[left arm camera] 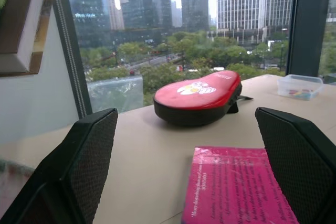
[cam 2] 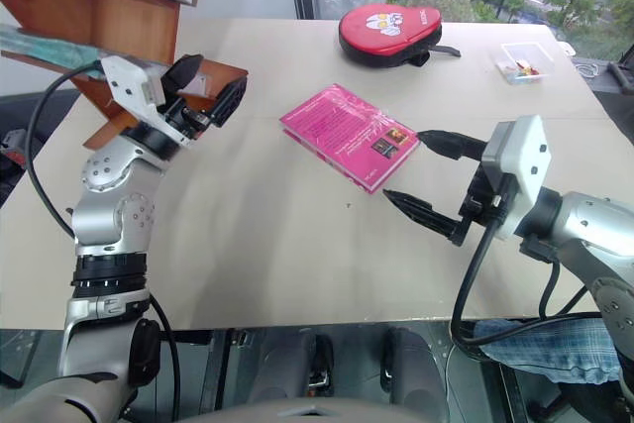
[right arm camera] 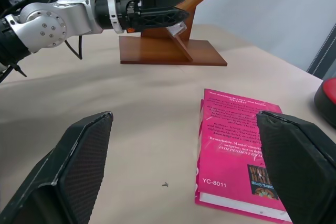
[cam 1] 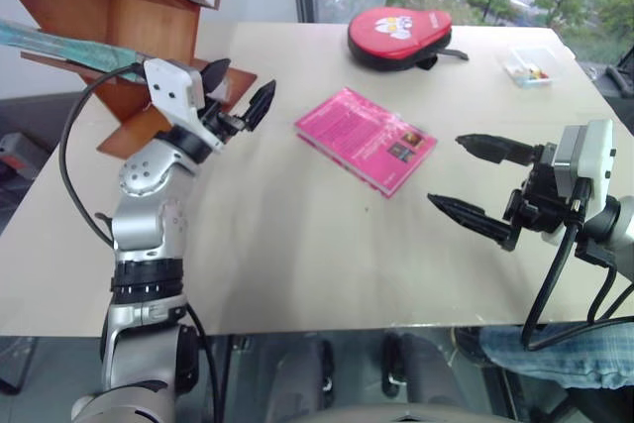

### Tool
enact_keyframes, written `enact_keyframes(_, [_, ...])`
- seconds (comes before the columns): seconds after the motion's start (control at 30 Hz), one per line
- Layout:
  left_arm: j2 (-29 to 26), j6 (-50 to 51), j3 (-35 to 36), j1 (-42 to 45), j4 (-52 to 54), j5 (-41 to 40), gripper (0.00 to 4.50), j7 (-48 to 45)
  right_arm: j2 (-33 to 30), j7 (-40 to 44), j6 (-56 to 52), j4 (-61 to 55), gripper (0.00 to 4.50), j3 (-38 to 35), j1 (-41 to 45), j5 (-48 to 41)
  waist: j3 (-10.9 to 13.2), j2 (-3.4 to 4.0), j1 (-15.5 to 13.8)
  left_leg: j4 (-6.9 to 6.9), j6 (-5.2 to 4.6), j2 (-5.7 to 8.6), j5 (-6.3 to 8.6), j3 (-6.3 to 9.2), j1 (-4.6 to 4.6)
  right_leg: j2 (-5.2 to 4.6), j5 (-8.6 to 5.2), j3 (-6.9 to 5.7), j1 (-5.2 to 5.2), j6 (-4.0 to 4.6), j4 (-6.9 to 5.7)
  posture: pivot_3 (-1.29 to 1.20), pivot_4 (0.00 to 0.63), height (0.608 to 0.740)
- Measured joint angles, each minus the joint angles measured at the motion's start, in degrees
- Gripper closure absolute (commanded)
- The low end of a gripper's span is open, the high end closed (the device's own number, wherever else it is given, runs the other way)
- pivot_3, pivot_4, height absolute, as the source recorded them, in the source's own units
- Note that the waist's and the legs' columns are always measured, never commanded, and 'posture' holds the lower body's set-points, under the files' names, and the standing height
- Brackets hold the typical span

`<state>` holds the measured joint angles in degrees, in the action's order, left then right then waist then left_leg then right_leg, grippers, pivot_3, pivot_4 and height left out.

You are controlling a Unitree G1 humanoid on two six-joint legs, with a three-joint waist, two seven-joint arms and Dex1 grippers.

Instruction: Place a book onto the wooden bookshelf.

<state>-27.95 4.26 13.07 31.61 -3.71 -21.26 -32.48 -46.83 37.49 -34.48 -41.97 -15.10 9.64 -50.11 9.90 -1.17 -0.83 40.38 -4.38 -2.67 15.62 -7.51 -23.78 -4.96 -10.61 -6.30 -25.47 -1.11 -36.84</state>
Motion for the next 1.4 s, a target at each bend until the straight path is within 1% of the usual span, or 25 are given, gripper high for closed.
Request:
enact_keyframes(0.17, [0.4,-8.2,-0.1,-1.6,0.4,5.5,0.1,3.4,0.0,-0.4,-0.2,-0.3,0.0,0.1,0.0,-0.3,0.0,-0.02,0.1,-0.01,-0.01,0.01,0.01,-0.03,-0.02,0.0,0.01,0.02,-0.01,0.01,0.04,0.0,0.15,0.74])
enact_keyframes(0.33, [0.5,-9.8,-0.1,-3.8,1.5,5.6,0.1,3.2,0.0,-0.4,-0.3,-0.3,0.0,0.5,0.7,-0.3,0.0,-0.01,0.0,-0.02,-0.01,-0.01,0.01,-0.02,-0.03,-0.01,0.01,0.01,-0.02,0.0,0.05,0.0,0.15,0.74])
enact_keyframes(0.47, [0.6,-9.0,-0.3,-6.4,5.0,2.9,0.1,0.5,0.1,-0.4,-0.3,-0.2,0.0,0.7,0.8,-0.3,0.0,-0.02,0.0,-0.02,-0.02,0.0,0.02,-0.02,-0.06,-0.04,0.01,0.01,-0.03,0.0,0.07,0.0,0.15,0.74])
enact_keyframes(0.63, [0.4,-4.9,-1.1,-9.3,9.0,-1.5,0.1,-4.0,0.4,-0.4,-0.3,-0.2,0.0,0.9,0.8,-0.3,0.0,-0.02,0.0,-0.02,-0.02,0.0,0.01,-0.01,-0.06,-0.03,0.0,0.0,-0.02,-0.01,0.07,0.0,0.15,0.74])
enact_keyframes(0.8, [-0.3,-0.9,-2.0,-11.3,10.0,-4.0,0.1,-6.9,0.4,-0.4,-0.3,-0.3,0.0,0.9,0.7,-0.3,0.0,-0.01,0.0,-0.02,-0.02,0.0,0.01,0.0,-0.06,-0.01,-0.01,-0.01,-0.03,-0.01,0.07,0.0,0.15,0.74])
enact_keyframes(0.97, [-2.9,5.2,-1.9,-16.7,12.8,-8.5,0.1,-10.3,0.4,-0.4,-0.3,-0.8,0.0,0.8,0.0,-0.3,0.0,-0.01,0.1,-0.02,-0.02,-0.01,0.02,-0.01,-0.05,-0.02,-0.01,0.01,-0.05,-0.01,0.07,0.0,0.15,0.74])
enact_keyframes(1.1, [-4.9,7.3,-1.4,-20.4,13.3,-9.4,0.1,-12.3,1.0,-1.2,0.0,-1.0,0.0,0.4,0.1,-1.0,0.0,-0.01,0.0,-0.03,-0.01,-0.02,0.02,0.01,-0.06,-0.02,-0.05,-0.02,-0.06,0.05,0.07,0.0,0.15,0.74])
enact_keyframes(1.2, [-7.4,7.7,0.0,-24.7,13.8,-9.7,0.1,-14.5,2.4,-2.9,0.7,-1.4,0.0,-0.3,3.6,-4.1,0.0,0.02,0.1,-0.03,-0.06,-0.02,0.06,0.0,-0.06,-0.05,-0.14,-0.01,-0.08,0.2,0.09,0.0,0.15,0.74])
enact_keyframes(1.23, [-9.3,8.3,0.0,-27.3,13.8,-9.7,0.1,-16.2,2.2,-2.9,0.9,-1.8,0.0,-0.9,3.6,-4.3,0.0,0.02,0.1,-0.06,-0.08,-0.04,0.09,0.01,-0.06,-0.05,-0.15,-0.02,-0.08,0.22,0.1,0.0,0.15,0.74])
enact_keyframes(1.33, [-11.7,9.5,0.3,-29.8,13.7,-9.7,0.1,-18.3,1.6,-2.3,0.9,-1.7,0.0,-1.2,1.0,-3.9,0.0,0.01,-0.3,-0.08,-0.04,-0.03,0.06,0.08,-0.11,-0.08,-0.16,-0.09,-0.09,0.24,0.11,0.0,0.15,0.74])
enact_keyframes(1.4, [-14.5,10.1,1.4,-31.7,13.6,-9.6,0.1,-20.2,-0.3,-1.2,0.6,-1.8,0.0,-1.5,-2.8,-3.1,0.0,0.02,-0.3,-0.08,-0.04,-0.03,0.08,0.07,-0.12,-0.13,-0.17,-0.09,-0.09,0.25,0.14,0.0,0.15,0.74])
